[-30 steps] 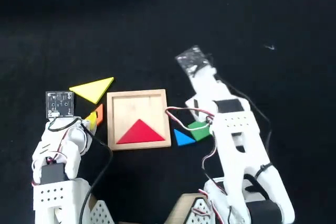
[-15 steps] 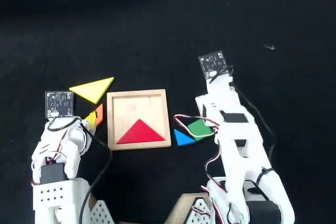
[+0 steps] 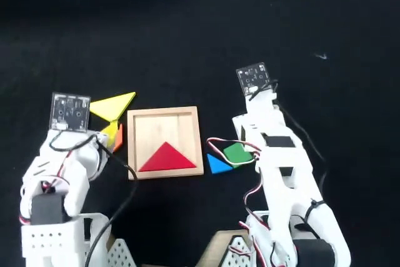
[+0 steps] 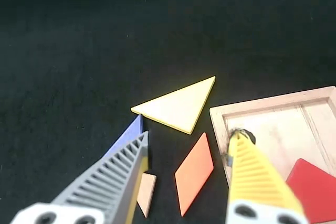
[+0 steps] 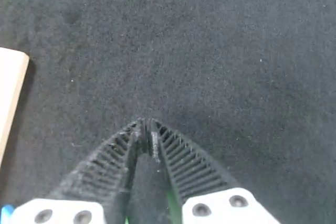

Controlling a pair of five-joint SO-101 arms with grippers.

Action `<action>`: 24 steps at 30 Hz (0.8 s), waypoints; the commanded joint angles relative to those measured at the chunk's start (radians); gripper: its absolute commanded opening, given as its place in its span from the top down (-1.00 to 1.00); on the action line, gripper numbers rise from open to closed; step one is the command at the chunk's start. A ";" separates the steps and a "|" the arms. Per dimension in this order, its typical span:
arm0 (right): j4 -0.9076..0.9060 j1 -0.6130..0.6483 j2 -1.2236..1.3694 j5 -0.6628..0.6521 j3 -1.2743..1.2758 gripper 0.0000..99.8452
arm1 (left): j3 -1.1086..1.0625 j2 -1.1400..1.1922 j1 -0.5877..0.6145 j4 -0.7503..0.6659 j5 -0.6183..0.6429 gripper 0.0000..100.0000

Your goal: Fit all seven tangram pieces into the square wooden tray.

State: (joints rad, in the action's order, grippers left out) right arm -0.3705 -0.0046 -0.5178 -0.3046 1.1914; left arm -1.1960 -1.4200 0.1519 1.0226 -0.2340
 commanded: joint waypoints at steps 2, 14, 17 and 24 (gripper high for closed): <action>0.021 0.012 -0.035 0.003 -0.004 0.98 | 0.226 0.249 -0.013 0.009 -0.011 0.51; 0.021 0.014 -0.033 0.003 0.007 0.98 | 0.926 0.982 -0.015 0.345 -0.232 0.50; 0.021 0.014 -0.033 0.003 0.007 0.98 | 1.058 1.137 -0.019 0.365 -0.230 0.50; 0.023 0.014 -0.033 0.002 0.007 0.98 | 1.251 1.494 -0.022 0.311 -0.434 0.44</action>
State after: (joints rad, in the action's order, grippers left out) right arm -0.3705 -0.0046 -0.5178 -0.3046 1.2022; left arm -0.0852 -0.0867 0.1442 1.3648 -0.4780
